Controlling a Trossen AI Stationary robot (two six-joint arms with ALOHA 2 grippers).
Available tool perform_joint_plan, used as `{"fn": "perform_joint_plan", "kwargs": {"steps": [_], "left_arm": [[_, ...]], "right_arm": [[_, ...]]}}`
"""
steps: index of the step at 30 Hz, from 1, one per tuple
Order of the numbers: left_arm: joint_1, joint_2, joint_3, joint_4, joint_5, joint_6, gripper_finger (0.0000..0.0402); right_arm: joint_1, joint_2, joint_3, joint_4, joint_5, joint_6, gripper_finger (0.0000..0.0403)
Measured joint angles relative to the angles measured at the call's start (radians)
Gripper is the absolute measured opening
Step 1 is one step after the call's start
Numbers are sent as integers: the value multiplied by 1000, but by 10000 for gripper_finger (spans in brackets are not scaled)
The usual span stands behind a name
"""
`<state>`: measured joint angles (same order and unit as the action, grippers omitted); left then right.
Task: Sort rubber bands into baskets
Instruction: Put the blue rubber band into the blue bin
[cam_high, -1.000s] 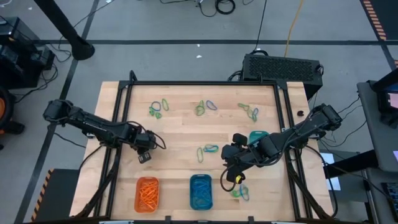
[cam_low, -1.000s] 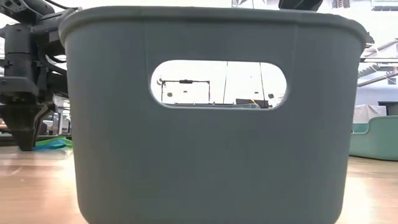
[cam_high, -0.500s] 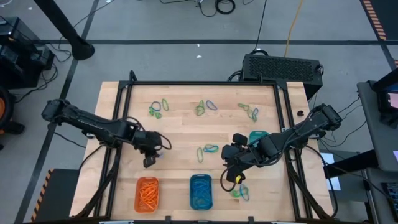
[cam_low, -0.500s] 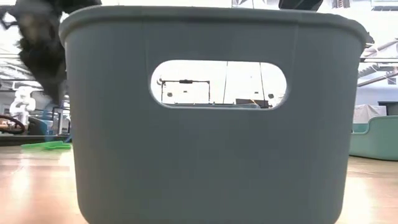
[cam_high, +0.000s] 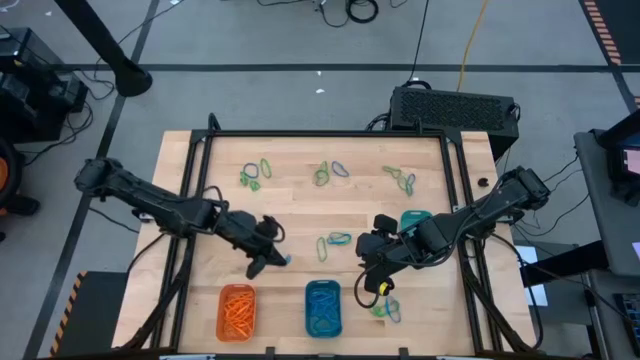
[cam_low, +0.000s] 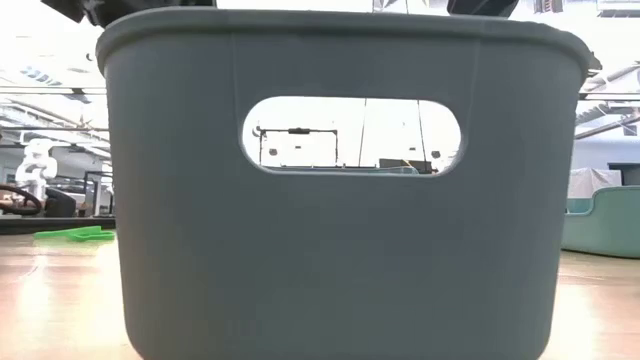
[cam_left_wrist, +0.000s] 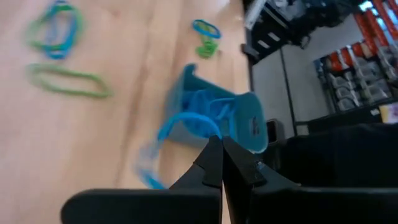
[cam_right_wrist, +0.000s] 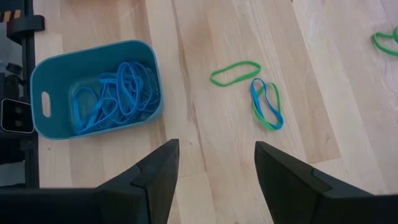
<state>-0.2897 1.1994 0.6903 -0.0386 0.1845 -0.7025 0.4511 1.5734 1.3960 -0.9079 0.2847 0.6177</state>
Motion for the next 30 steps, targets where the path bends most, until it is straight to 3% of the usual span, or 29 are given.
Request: {"fn": "perform_joint_plan", "kwargs": {"steps": [5, 15, 30], "left_arm": [[-61, 154, 88, 81, 1, 19, 1], [-104, 448, 308, 89, 51, 229, 1], [-105, 600, 346, 161, 120, 267, 2]], "right_arm": [[0, 0, 0, 7, 0, 9, 201], [0, 0, 0, 21, -2, 79, 201], [10, 0, 0, 39, -28, 149, 201]]}}
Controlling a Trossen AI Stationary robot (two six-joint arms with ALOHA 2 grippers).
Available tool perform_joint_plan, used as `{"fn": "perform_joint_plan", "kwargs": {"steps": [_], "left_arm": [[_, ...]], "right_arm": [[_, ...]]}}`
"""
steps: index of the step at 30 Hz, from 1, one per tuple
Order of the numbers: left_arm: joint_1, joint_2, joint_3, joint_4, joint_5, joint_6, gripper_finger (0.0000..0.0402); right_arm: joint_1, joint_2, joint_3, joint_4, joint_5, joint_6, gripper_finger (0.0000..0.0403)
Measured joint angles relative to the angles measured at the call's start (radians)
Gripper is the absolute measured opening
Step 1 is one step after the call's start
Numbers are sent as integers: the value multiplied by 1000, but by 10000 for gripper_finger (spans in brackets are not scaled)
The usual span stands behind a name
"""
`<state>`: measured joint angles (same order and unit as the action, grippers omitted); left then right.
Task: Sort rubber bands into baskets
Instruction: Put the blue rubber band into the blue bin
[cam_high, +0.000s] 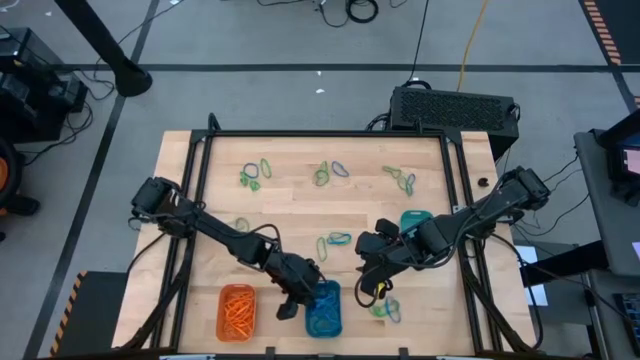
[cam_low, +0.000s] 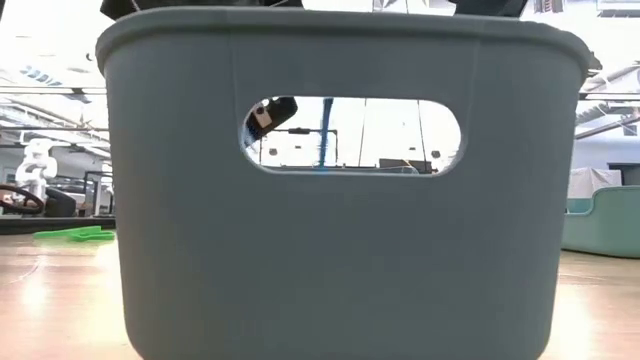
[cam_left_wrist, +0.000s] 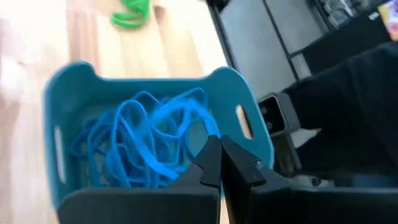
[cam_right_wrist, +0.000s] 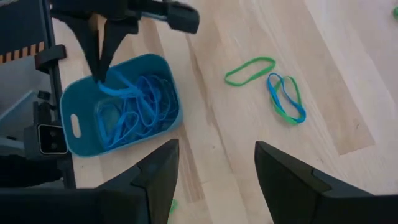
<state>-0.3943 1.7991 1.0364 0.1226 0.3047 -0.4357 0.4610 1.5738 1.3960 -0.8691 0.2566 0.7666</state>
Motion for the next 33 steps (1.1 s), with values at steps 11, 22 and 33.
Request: {"fn": "perform_joint_plan", "kwargs": {"steps": [11, 22, 33], "left_arm": [[2, 0, 0, -2, 50, -2, 77], [56, 0, 20, -26, 112, -30, 100], [244, -135, 137, -518, 102, 39, 100]], "right_arm": [[0, 0, 0, 5, 3, -2, 201], [0, 0, 0, 4, 0, -18, 201], [-3, -1, 0, -1, -2, -102, 201]]}}
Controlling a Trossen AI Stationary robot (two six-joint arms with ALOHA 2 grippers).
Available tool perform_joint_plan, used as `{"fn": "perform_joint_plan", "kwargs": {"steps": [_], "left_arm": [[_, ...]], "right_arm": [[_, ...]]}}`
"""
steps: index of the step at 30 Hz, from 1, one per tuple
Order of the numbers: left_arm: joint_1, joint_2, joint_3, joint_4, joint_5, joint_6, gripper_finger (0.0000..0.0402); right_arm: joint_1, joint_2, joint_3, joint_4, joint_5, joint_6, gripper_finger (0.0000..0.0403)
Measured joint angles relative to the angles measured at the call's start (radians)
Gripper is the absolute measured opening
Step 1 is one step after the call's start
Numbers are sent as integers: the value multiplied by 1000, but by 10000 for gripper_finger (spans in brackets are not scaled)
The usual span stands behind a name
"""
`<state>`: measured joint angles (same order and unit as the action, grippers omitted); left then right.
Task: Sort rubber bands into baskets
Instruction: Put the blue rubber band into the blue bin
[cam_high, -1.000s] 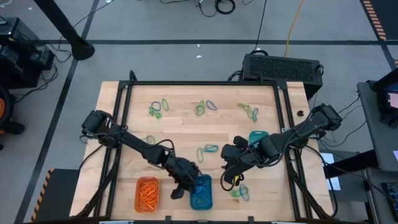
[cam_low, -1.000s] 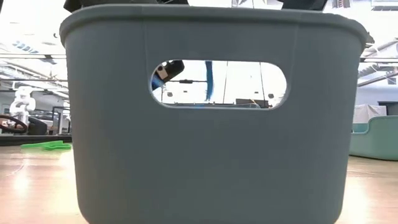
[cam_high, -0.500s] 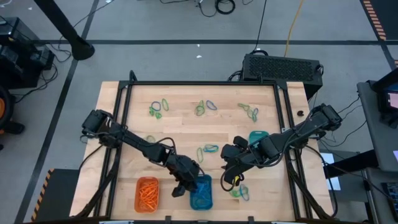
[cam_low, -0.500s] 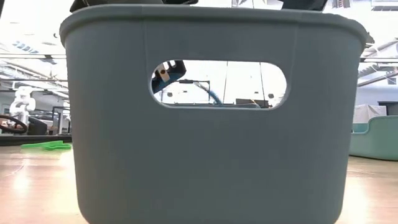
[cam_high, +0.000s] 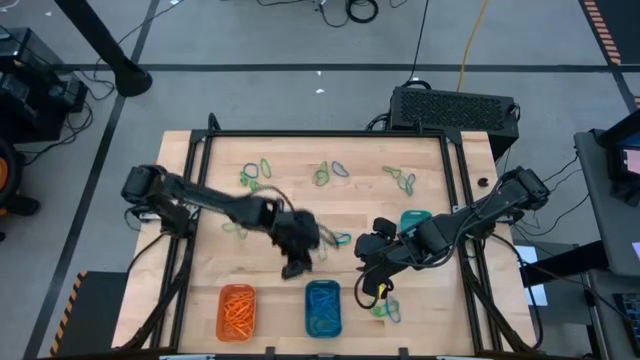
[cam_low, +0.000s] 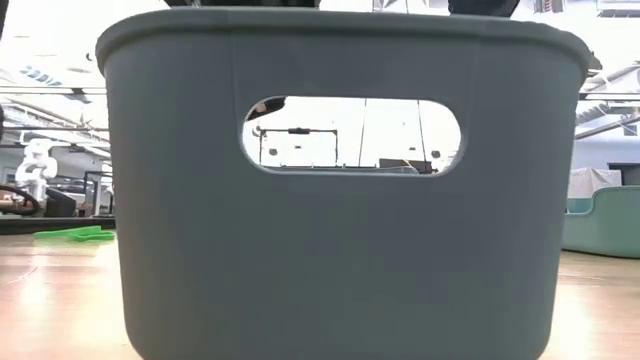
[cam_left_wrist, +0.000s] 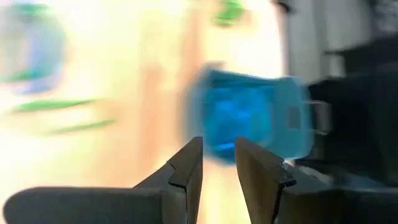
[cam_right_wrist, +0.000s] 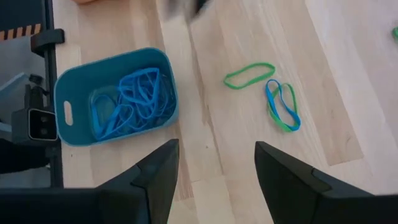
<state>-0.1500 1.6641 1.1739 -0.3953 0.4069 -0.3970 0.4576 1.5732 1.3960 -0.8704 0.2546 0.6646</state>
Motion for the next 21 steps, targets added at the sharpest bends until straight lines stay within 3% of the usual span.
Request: {"fn": "perform_joint_plan", "kwargs": {"steps": [6, 10, 15, 21], "left_arm": [[209, -101, 1, -311, -160, -12, 100], [396, -99, -3, -522, -175, -37, 100], [597, -74, -3, -567, -291, 62, 100], [779, -48, -1, -571, -399, 152, 100]], "right_arm": [[-11, -55, 0, -47, -6, -112, 201], [-22, -110, 0, -174, 64, -163, 201], [-54, -162, 0, -199, 87, -230, 201], [-96, -172, 0, -177, 92, -148, 201]]}}
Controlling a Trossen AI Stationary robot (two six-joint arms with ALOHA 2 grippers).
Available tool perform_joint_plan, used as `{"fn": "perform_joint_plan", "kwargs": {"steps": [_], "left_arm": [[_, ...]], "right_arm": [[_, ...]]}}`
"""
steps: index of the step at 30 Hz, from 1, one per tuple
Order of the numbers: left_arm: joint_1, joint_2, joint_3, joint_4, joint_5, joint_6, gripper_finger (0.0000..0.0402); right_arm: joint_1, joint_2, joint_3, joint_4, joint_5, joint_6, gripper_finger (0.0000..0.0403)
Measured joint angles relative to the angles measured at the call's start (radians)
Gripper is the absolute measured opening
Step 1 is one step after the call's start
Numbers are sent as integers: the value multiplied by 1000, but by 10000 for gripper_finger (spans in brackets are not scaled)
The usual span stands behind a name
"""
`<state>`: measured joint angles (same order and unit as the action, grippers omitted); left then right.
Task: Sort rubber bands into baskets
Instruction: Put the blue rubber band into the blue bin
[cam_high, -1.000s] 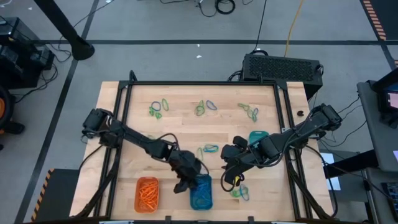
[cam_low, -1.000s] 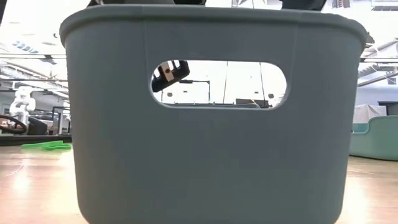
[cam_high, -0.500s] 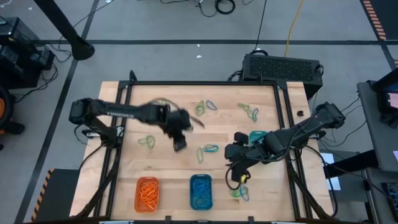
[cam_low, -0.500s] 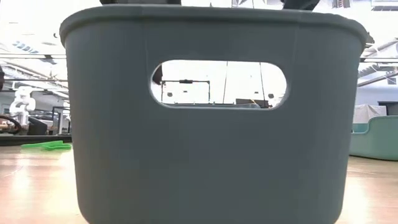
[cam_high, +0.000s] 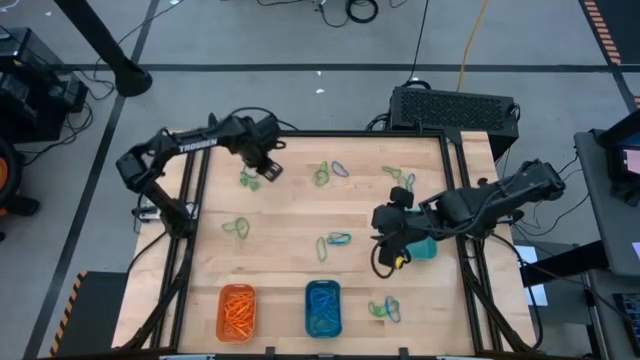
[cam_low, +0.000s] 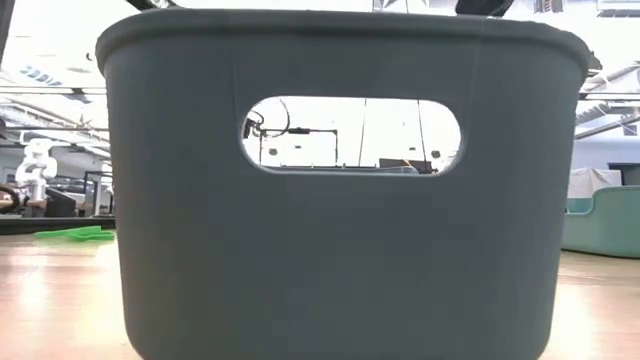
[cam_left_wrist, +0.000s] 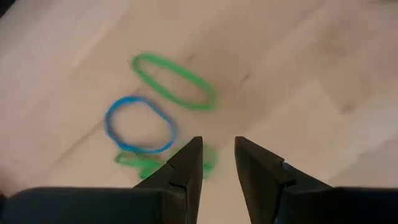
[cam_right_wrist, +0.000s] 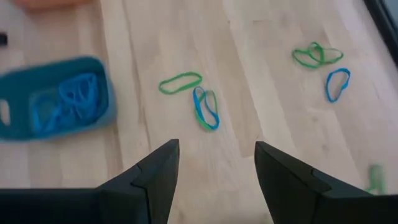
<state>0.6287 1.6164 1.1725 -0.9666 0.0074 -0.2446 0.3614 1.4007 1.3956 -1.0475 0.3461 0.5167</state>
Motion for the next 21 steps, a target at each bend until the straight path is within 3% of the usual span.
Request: {"fn": "perform_joint_plan", "kwargs": {"steps": [11, 21], "left_arm": [[72, 88, -3, -34, -17, 150, 100], [77, 148, -59, 17, -51, 156, 100]], "right_arm": [[-48, 37, 0, 110, -10, 121, 201], [-45, 38, 0, 109, -10, 203, 201]]}}
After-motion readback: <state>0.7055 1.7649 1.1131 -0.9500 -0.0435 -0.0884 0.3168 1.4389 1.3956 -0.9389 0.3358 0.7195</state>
